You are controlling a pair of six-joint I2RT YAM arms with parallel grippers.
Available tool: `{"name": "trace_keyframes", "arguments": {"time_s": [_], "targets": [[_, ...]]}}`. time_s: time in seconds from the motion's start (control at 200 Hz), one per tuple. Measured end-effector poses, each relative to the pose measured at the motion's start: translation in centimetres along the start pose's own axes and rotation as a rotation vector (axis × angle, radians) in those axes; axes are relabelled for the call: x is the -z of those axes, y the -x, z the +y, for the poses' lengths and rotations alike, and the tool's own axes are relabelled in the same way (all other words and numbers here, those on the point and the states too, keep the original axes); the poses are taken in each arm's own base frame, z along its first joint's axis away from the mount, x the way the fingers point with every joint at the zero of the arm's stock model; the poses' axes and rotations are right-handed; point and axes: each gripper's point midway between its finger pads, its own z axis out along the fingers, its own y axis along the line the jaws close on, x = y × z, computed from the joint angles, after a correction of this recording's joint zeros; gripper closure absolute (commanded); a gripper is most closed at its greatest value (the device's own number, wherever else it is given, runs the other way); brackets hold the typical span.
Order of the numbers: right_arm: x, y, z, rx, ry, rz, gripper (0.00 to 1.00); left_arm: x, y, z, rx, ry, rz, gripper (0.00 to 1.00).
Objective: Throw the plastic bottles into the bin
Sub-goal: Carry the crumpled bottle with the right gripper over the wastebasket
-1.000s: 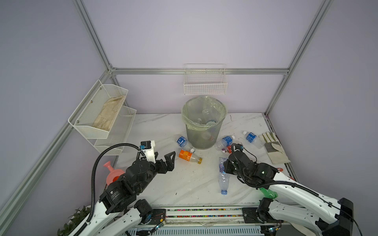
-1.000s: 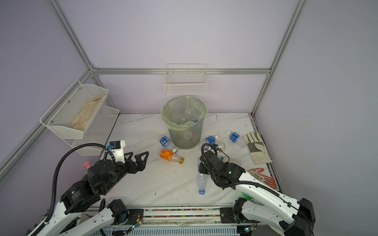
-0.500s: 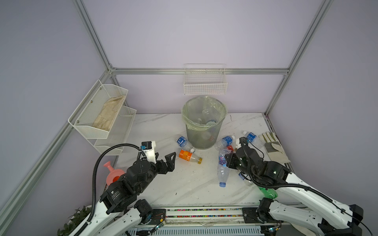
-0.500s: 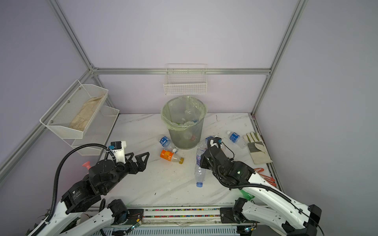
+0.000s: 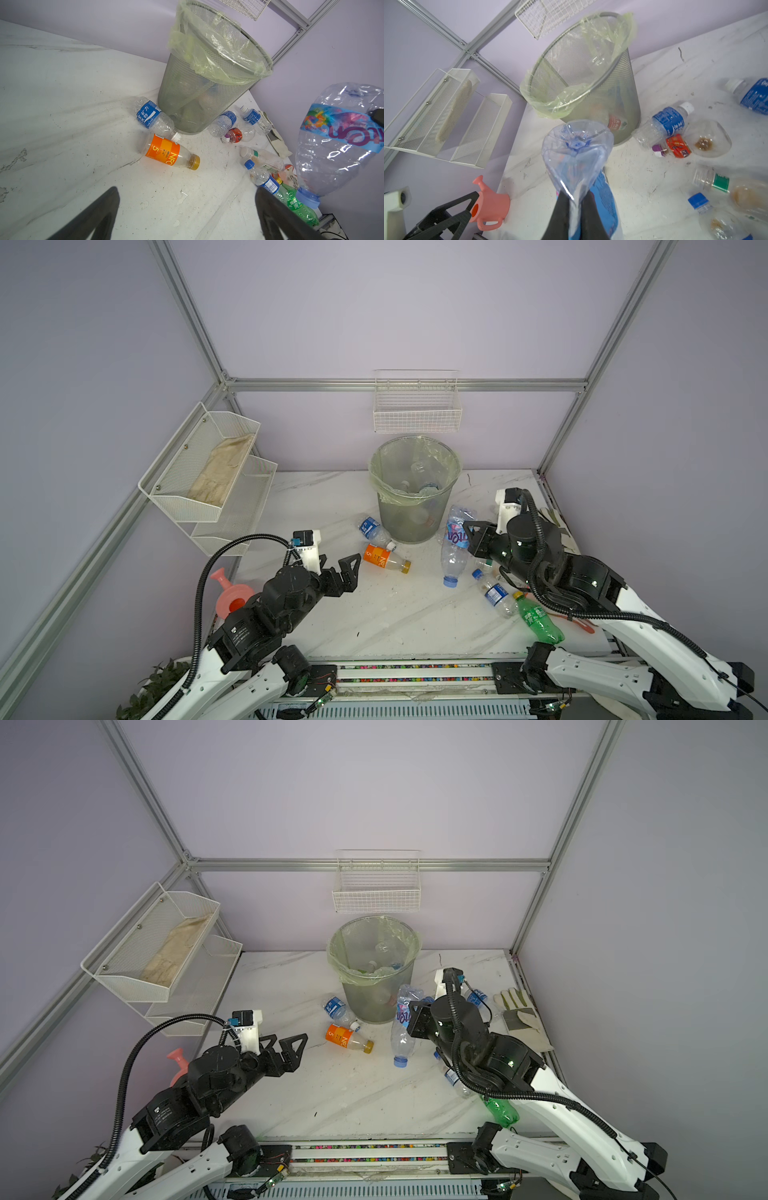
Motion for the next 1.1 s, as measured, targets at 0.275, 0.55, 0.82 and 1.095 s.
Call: {"name": "trace_keyframes", "arguments": {"time_s": [0.275, 0.55, 0.82, 1.095], "targets": [[1.1, 5.9, 4.3, 0.056, 0.066, -0.138, 1.0, -0.4, -1.1, -0.1, 0.007, -0.016, 0.031, 0.0], [2.0, 11.8, 9.2, 0.102, 0.135, -0.272, 1.0, -0.5, -2.2, -0.6, 0.003, -0.048, 0.058, 0.0], [1.7, 14.8, 11.6, 0.15, 0.139, -0.358, 1.0, -0.6, -3.0, -1.1, 0.001, -0.075, 0.073, 0.0], [-2.9, 16.8, 15.1, 0.21, 0.103, -0.416, 1.0, -0.5, -3.3, -1.7, 0.002, -0.106, 0.078, 0.0]]}}
